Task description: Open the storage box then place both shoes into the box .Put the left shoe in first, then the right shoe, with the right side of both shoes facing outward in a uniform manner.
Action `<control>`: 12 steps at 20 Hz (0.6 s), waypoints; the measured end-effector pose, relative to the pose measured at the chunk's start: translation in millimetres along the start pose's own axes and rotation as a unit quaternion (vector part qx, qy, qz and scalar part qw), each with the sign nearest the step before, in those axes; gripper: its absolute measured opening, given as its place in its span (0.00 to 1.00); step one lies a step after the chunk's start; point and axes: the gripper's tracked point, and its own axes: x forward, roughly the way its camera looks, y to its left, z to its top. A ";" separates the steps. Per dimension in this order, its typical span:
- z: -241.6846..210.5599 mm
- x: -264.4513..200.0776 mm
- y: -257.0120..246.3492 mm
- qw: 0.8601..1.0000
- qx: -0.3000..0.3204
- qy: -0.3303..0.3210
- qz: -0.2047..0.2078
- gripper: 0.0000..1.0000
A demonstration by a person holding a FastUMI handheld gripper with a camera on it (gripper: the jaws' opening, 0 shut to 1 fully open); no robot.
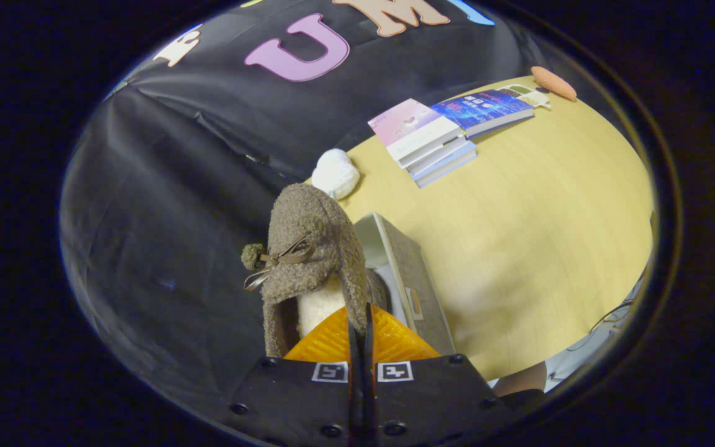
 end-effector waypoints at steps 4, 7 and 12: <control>-12.7 9.0 -14.6 0.999 -0.013 0.015 -0.032 0.04; -14.7 11.2 -19.4 0.999 -0.013 0.016 -0.040 0.04; -13.4 10.6 -22.5 0.999 -0.015 0.014 -0.046 0.09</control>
